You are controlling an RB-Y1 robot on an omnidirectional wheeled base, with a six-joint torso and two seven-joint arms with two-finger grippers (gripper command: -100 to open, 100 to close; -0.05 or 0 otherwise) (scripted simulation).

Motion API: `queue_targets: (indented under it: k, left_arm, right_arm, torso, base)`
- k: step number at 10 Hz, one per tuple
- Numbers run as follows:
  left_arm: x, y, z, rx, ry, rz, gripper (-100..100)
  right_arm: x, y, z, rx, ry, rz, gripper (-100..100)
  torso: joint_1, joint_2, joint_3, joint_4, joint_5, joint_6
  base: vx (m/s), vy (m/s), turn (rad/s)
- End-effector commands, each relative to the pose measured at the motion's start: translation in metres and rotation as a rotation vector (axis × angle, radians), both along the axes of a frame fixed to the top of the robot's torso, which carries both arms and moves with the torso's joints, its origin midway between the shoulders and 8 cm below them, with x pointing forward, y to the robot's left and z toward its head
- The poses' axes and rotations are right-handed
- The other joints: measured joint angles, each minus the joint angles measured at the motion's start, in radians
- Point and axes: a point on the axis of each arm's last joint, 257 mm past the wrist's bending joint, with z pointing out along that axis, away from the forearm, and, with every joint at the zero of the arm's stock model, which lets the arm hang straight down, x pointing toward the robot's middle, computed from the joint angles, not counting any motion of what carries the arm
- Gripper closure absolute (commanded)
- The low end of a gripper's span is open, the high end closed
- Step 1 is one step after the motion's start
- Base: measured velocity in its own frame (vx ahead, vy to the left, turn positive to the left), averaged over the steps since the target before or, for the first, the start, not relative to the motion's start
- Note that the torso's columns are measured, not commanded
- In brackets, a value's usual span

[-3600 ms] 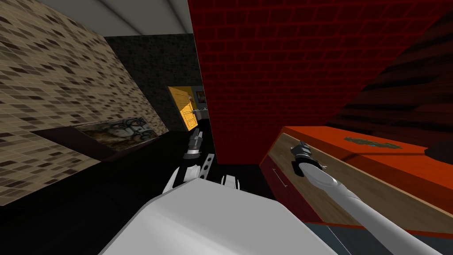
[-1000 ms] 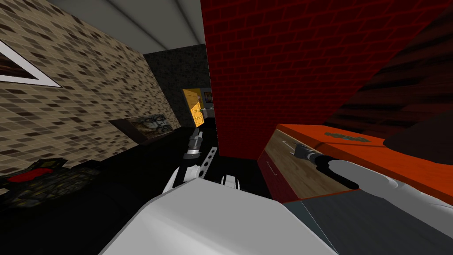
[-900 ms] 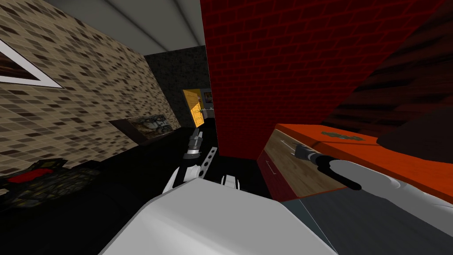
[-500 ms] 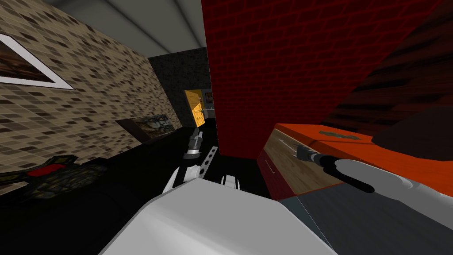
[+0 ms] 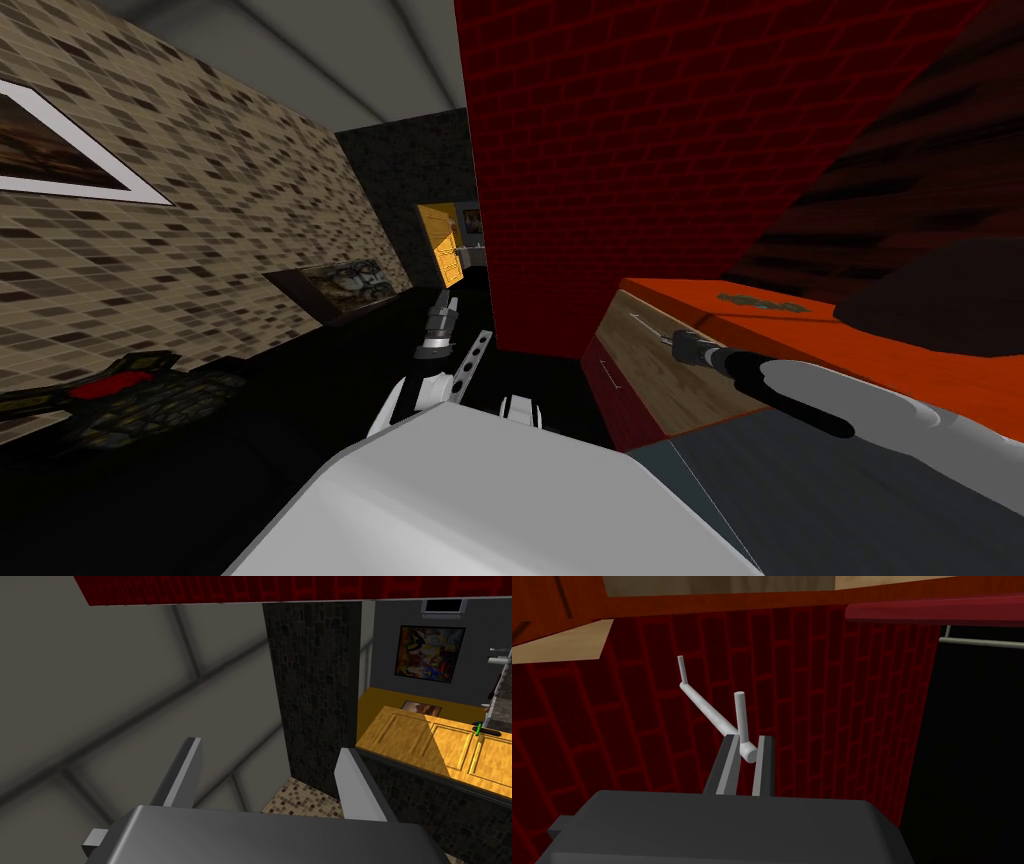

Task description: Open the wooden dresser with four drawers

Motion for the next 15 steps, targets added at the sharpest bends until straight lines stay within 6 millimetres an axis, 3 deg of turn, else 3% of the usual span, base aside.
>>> queue_targets:
  k: [1, 5, 10, 11, 15]
  left_arm:
    - [0.000, 0.000, 0.000, 0.000, 0.000, 0.000, 0]
    - [0.000, 0.000, 0.000, 0.000, 0.000, 0.000, 0]
    - [0.000, 0.000, 0.000, 0.000, 0.000, 0.000, 0]
    - [0.000, 0.000, 0.000, 0.000, 0.000, 0.000, 0]
    - [0.000, 0.000, 0.000, 0.000, 0.000, 0.000, 0]
  right_arm:
    - [0.001, 0.000, 0.004, 0.000, -0.005, -0.001, 100]
    - [-0.001, 0.000, 0.002, 0.004, 0.001, -0.001, 100]
    - [-0.001, -0.002, 0.003, 0.002, -0.001, -0.005, 100]
    - [0.000, -0.003, 0.016, 0.005, 0.004, 0.001, -100]
    - [0.004, -0.005, 0.049, 0.005, 0.004, 0.011, -100]
  torso:
    - [0.003, -0.001, -0.001, -0.001, 0.000, 0.000]
    - [-0.008, 0.001, 0.000, 0.002, 0.000, 0.002]
    - [-0.001, 0.001, 0.001, 0.001, 0.001, 0.001]
    - [-0.007, 0.002, 0.001, 0.002, 0.000, 0.001]
    - [-0.005, 0.001, 0.001, 0.000, -0.002, 0.002]
  base:
    - [-0.018, 0.191, 0.006]
    - [-0.015, 0.155, 0.004]
    - [-0.008, 0.165, 0.002]
    - [0.005, 0.034, -0.025]
    - [0.007, 0.020, -0.031]
